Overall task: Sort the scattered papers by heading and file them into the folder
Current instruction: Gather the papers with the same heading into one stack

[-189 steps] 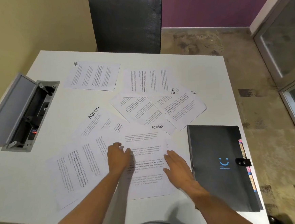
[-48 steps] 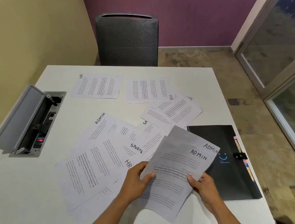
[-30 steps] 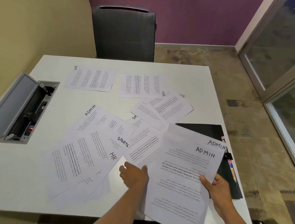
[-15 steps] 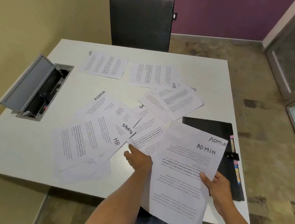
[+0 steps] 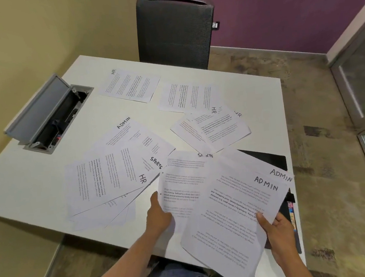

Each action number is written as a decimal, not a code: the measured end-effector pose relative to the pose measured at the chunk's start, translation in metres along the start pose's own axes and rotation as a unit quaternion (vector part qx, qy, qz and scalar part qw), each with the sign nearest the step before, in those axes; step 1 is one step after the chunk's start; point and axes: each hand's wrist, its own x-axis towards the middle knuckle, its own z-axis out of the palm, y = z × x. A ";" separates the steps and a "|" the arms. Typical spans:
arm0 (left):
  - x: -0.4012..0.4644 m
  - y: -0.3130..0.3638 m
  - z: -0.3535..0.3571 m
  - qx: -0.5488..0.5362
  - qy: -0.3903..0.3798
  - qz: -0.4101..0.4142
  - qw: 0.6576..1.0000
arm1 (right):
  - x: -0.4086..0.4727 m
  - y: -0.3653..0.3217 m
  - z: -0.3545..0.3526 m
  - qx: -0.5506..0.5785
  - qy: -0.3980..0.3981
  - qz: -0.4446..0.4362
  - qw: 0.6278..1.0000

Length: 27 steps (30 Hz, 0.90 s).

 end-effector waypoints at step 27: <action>0.046 -0.041 -0.129 0.330 0.125 0.204 0.913 | -0.019 -0.001 0.099 -0.028 0.004 -0.005 1.000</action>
